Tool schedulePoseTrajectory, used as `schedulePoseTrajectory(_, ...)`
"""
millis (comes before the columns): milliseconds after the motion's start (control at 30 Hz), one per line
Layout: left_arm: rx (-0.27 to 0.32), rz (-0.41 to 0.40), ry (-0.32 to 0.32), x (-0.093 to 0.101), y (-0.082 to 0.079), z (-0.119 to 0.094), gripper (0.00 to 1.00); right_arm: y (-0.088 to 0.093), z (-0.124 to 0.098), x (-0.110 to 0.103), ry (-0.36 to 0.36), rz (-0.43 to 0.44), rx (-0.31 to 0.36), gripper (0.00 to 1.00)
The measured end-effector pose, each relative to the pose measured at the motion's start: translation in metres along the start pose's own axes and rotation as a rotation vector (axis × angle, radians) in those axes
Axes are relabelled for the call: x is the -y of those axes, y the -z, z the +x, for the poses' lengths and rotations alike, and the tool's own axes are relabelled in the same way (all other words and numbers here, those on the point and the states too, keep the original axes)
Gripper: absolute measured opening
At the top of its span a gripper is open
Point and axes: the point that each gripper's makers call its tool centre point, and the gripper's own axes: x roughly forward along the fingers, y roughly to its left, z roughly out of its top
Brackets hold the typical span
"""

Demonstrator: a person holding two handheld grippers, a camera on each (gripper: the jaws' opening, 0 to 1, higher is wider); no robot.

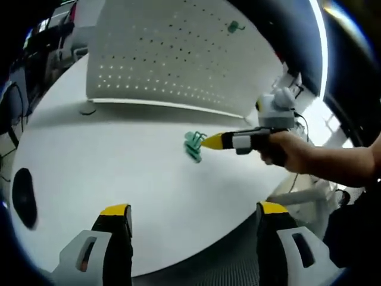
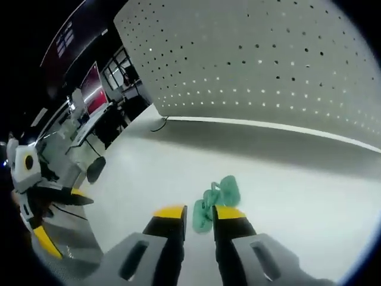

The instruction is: Insert the hook assembly into the mounting plate slot until the hook locks in place.

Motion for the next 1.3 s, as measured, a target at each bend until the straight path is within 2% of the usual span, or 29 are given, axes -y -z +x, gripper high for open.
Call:
schedulePoseTrajectory(300,-0.013,-0.005,-0.007,-0.002,0.002,0.002,0.87,0.001,0.014,0.001,-0.007,0.018,-0.011,0.01)
schedulePoseTrajectory(633,-0.017,-0.005,-0.002,0.000,-0.001,0.006,0.87,-0.001,0.012,-0.008,-0.028,0.034,0.004,0.00)
schedulePoseTrajectory(667,-0.015,-0.006,-0.002,0.000,-0.002,0.006,0.87,-0.007,0.010,-0.015,-0.048,0.093,0.039,0.00)
schedulePoseTrajectory(700,-0.012,-0.006,-0.003,0.000,-0.002,0.006,0.86,-0.010,0.008,-0.018,-0.059,0.105,0.054,0.00)
schedulePoseTrajectory(800,-0.010,-0.006,-0.005,0.000,-0.003,0.005,0.86,-0.020,-0.002,-0.025,-0.057,0.051,0.094,0.00)
schedulePoseTrajectory(1000,-0.008,0.013,-0.003,0.002,-0.011,0.007,0.86,-0.039,-0.020,-0.042,-0.083,0.056,0.160,0.00)
schedulePoseTrajectory(1133,0.021,0.029,0.006,0.008,-0.027,0.006,0.85,-0.057,-0.037,-0.048,-0.082,0.044,0.228,0.00)
schedulePoseTrajectory(1300,0.044,0.043,0.018,0.016,-0.039,0.007,0.84,-0.070,-0.056,-0.054,-0.078,0.040,0.286,0.00)
